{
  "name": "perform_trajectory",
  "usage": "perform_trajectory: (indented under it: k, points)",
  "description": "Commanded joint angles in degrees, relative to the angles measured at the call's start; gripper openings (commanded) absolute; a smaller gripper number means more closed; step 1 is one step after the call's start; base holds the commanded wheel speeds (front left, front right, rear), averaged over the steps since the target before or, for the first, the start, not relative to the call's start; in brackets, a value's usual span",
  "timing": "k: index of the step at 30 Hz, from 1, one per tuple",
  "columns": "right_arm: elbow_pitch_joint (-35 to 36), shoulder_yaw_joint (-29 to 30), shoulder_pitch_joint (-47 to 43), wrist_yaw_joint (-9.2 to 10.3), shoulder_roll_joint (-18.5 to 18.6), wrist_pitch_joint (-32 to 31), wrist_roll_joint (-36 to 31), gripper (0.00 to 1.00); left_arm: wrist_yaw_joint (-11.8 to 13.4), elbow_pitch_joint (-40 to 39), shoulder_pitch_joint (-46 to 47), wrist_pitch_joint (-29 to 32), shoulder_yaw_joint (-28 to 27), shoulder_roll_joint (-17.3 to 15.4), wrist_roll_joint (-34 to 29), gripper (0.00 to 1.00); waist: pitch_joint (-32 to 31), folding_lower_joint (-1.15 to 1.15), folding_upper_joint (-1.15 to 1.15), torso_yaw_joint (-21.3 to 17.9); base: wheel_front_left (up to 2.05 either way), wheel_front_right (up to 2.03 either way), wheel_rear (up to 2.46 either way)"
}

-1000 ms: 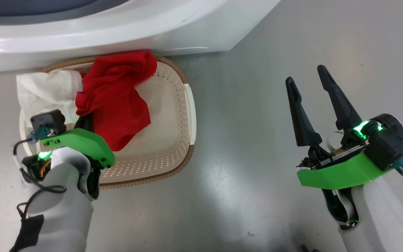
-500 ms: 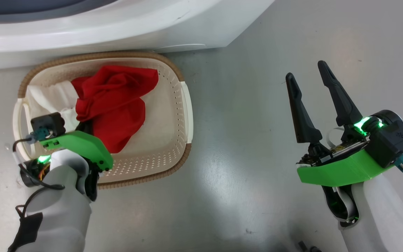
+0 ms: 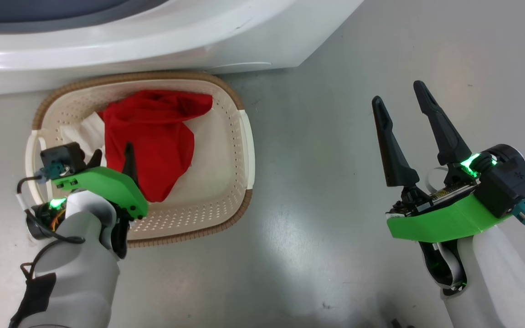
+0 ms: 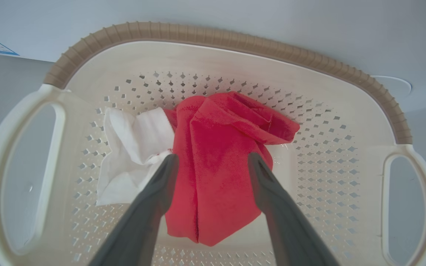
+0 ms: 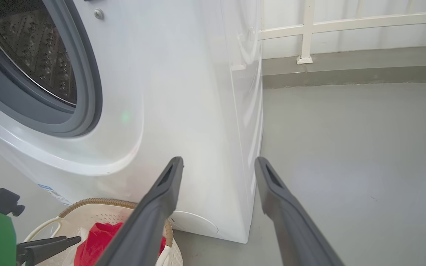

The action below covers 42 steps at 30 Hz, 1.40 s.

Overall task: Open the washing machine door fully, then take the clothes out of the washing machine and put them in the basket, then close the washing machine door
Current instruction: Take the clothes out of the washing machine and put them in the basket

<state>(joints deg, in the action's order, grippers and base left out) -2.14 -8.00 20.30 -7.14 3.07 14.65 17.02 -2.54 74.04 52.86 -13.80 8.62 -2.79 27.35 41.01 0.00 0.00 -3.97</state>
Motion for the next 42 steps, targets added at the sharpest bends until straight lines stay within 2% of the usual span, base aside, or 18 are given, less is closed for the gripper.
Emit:
perform_trajectory:
  k: [1,6,14,19,29,33,42]
  points:
    - [1.08,-0.93,-1.26,-0.35,-0.19,0.35,-0.73,1.0,0.52,-0.4,-1.46,-0.96,-0.63,-1.84,0.04,1.0,-0.68,0.0,0.0,0.13,0.0,0.0,0.0]
    - [0.79,-0.77,-1.77,-0.35,-0.19,0.35,-1.25,1.0,0.67,-2.45,-1.91,-1.14,-0.92,-1.52,0.18,1.0,-1.98,0.0,0.0,0.48,0.0,0.0,0.0]
    - [0.17,-0.16,-2.79,-0.35,-0.19,0.35,-2.06,1.0,0.71,-15.62,-6.44,-1.18,-3.11,-0.59,-0.34,1.0,-4.69,0.0,0.0,1.4,0.0,0.0,0.0]
    - [-0.6,0.72,-3.18,-0.35,-0.19,0.35,-2.2,1.0,2.76,-25.31,-11.62,-1.18,-4.35,-0.3,-2.45,1.0,-6.7,0.0,0.0,1.74,0.0,0.0,0.0]
    - [-2.49,2.62,-3.41,-0.35,-0.19,0.35,-2.59,1.0,3.84,-46.5,-22.39,-1.19,-3.39,-0.12,-8.21,1.0,-12.28,0.0,0.0,1.97,0.0,0.0,0.0]
    - [-3.35,2.52,-3.88,-0.35,-0.19,0.35,-2.69,1.0,5.17,-54.38,-27.1,-1.19,-3.7,-0.11,-10.46,1.0,-15.02,0.0,0.0,1.8,0.0,0.0,0.0]
    - [-5.73,1.95,-5.33,-0.35,-0.19,0.35,-3.67,1.0,7.48,-64.17,-36.45,-1.19,-4.35,-0.1,-10.82,1.0,-21.6,0.0,0.0,1.2,0.0,0.0,0.0]
